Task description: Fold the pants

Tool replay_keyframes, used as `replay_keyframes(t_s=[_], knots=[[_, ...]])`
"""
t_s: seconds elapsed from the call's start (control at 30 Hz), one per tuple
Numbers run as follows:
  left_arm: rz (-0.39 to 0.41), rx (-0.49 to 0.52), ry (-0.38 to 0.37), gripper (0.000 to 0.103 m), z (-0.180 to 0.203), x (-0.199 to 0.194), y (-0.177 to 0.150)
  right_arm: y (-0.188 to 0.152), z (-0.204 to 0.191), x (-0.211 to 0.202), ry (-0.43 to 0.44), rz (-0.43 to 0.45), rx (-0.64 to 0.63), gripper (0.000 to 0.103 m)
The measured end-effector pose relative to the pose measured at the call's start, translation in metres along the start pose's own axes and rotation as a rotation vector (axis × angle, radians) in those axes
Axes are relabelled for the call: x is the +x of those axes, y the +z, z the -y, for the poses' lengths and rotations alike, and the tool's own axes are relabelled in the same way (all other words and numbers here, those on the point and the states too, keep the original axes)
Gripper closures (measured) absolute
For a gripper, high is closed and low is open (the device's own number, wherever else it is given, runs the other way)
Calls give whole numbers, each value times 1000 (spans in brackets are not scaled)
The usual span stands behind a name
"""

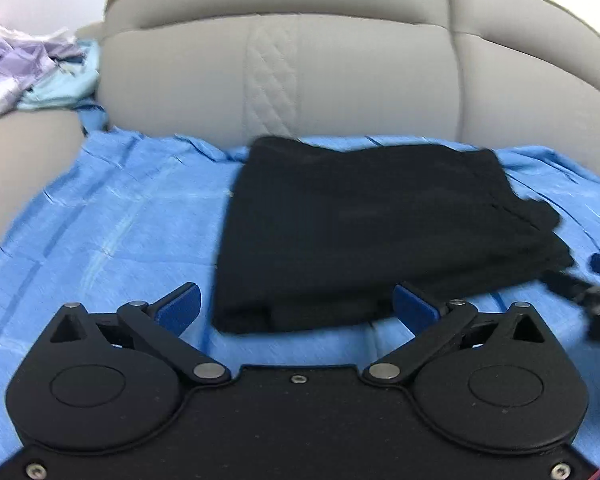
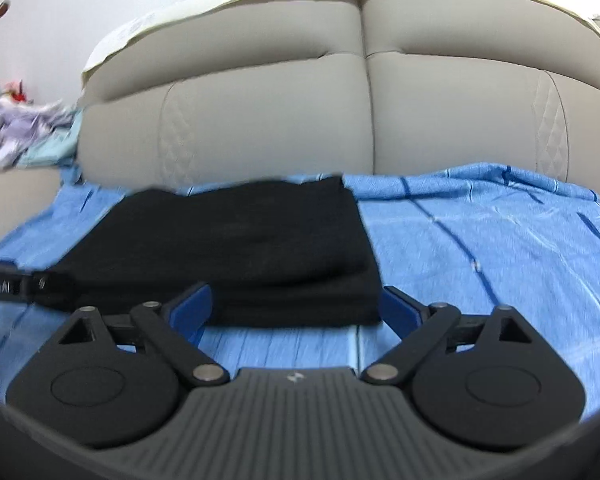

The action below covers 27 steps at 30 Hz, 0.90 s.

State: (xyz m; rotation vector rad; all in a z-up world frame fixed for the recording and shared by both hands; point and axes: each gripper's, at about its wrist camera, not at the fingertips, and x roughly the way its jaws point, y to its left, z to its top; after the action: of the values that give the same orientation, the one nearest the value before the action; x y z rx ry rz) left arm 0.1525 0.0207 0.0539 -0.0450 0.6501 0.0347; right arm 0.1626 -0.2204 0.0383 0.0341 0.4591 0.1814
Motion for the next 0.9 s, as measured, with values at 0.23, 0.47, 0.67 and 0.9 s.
replay_keyframes(t_s=[0.23, 0.47, 0.67, 0.9], knots=[[-47, 31, 12, 0, 16, 3, -29, -27, -21, -5, -9, -37, -73, 2], [-45, 28, 14, 0, 17, 6, -30, -32, -32, -3, -37, -52, -122, 0], [-21, 22, 20, 0, 15, 13, -27, -33, -33, -1, -40, -55, -123, 0], [-6, 17, 18, 0, 14, 18, -25, -28, -35, 6, -41, -72, -104, 0]])
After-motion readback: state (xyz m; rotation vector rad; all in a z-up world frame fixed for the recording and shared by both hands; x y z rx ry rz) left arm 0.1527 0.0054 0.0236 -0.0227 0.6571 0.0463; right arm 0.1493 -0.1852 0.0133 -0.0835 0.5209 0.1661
